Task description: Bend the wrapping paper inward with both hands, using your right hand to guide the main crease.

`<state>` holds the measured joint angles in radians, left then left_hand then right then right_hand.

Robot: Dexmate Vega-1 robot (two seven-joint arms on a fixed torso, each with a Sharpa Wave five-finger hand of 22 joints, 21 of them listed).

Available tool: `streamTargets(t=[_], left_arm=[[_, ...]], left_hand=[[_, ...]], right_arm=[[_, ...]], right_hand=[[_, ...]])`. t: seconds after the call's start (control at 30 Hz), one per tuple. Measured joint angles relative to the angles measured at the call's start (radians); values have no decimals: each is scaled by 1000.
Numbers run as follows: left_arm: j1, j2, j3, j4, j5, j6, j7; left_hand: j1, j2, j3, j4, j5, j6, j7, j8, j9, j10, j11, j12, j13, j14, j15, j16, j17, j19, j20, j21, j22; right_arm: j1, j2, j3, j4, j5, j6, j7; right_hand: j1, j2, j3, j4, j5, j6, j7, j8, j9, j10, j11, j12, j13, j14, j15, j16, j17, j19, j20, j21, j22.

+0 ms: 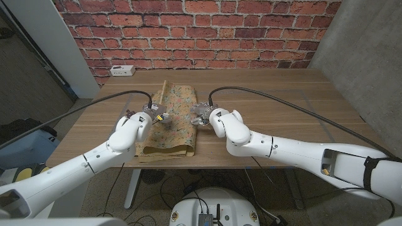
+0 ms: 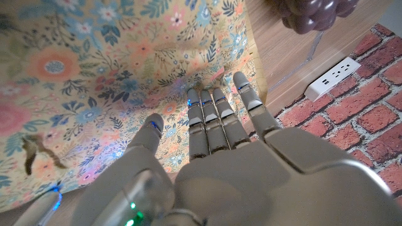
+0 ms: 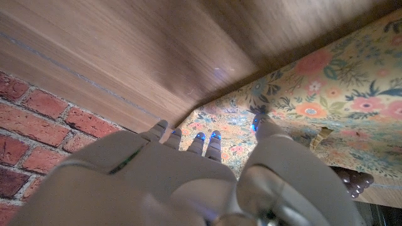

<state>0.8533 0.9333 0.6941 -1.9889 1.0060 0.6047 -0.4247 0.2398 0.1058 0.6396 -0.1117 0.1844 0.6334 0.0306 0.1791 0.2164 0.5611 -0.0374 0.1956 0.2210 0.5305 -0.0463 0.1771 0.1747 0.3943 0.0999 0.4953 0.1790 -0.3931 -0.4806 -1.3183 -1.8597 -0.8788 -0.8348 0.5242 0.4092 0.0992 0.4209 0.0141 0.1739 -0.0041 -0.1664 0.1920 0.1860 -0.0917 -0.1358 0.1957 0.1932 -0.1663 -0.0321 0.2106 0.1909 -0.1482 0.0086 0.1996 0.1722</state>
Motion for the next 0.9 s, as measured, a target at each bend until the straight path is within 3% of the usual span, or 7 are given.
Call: streamTargets(t=[0.47, 0.8, 0.9], left_arm=[[-8, -5, 4, 3, 1, -2, -3], [-8, -5, 4, 3, -1, -1, -4], [-6, -3, 3, 0, -4, -1, -2]], left_hand=[[-14, -4, -4, 4, 0, 0, 0, 6, 0, -7, 3, 0, 0, 0, 0, 0, 0, 0, 0, -4, 0], [-24, -3, -8, 8, -4, -3, 4, 6, 0, -7, 3, 0, 0, -4, 4, 0, 0, 0, 0, -8, 0], [-24, -3, -8, 8, -4, -7, 0, 6, -3, -7, 3, 0, 0, -5, 5, 0, 0, 0, 0, -8, 0]], right_arm=[[-55, 2, 24, 19, -51, 43, 85], [-75, 19, 26, 59, -91, 70, 124], [-83, 22, 30, 65, -108, 74, 129]], right_hand=[[-6, 17, 0, 0, 4, 11, -4, -1, -3, 4, -4, 0, 0, 0, 0, 0, 0, -5, -5, 0, 0], [2, 25, -16, -16, 4, 3, 4, -3, -1, -11, 1, -4, 0, 0, 0, -4, -5, -5, -5, -4, 0], [4, 28, -10, -22, 4, 3, 4, -3, 0, -12, 2, -4, 0, 0, 0, -4, -5, -5, -5, -4, 0]])
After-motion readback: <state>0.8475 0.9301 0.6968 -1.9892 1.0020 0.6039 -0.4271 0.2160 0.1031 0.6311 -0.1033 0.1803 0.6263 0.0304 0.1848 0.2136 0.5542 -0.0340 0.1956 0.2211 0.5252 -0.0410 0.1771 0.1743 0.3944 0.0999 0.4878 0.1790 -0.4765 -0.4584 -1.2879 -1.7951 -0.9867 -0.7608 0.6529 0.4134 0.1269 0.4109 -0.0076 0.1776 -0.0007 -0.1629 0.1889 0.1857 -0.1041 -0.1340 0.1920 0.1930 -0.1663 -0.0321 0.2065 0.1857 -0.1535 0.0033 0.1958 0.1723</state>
